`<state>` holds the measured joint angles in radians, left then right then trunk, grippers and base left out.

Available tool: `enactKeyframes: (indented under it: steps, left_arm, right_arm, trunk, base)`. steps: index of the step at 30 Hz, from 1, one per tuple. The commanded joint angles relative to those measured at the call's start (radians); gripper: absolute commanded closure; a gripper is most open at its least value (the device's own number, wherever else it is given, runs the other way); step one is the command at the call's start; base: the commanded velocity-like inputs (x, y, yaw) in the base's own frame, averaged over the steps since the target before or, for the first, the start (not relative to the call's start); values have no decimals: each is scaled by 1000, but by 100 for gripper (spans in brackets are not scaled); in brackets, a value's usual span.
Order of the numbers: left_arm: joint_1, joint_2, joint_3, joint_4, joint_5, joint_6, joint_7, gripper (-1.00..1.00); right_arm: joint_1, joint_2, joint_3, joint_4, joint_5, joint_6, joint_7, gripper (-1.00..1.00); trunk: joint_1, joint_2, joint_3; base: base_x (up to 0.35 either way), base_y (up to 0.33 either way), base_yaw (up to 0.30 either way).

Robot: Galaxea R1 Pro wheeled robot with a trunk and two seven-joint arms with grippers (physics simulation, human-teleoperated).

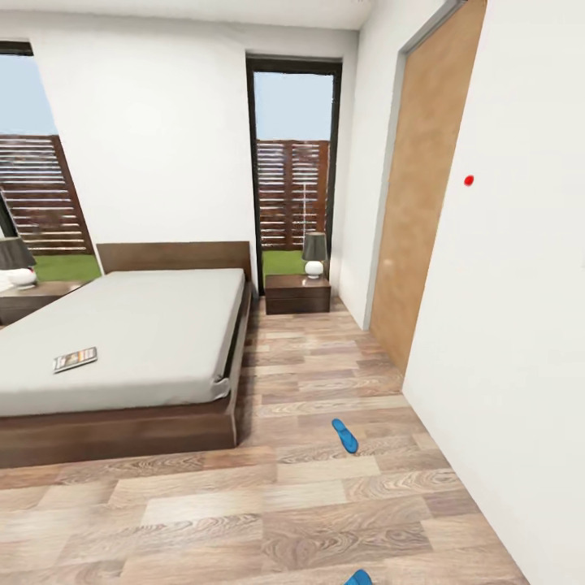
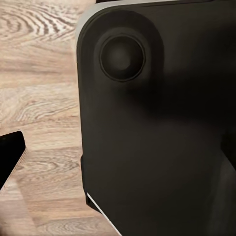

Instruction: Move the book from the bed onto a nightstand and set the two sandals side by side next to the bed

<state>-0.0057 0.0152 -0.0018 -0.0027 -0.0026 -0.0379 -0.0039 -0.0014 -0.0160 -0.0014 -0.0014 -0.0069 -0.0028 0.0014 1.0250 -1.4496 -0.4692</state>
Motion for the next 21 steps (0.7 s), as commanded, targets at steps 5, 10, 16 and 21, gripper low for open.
enactKeyframes:
  steps: [5,10,16,21]
  left_arm:
    - [0,0,-1,0,0,-4,0,-100]
    - [0,-1,0,0,-1,-3,-1,-100]
    - [0,0,-1,0,0,-4,-1,-100]
    - [0,0,2,1,3,-4,-3,-100]
  right_arm:
    - [0,0,1,0,-1,0,0,-100]
    - [0,1,2,0,-1,0,0,-100]
    - [0,1,1,0,-1,0,0,-100]
    - [0,0,0,0,-1,0,0,-100]
  trunk:
    - [0,0,-1]
    - [0,0,-1]
    - [0,0,-1]
    - [0,0,-1]
  base:
    - [0,0,-299]
    - [0,0,-299]
    - [0,0,-299]
    - [0,0,-299]
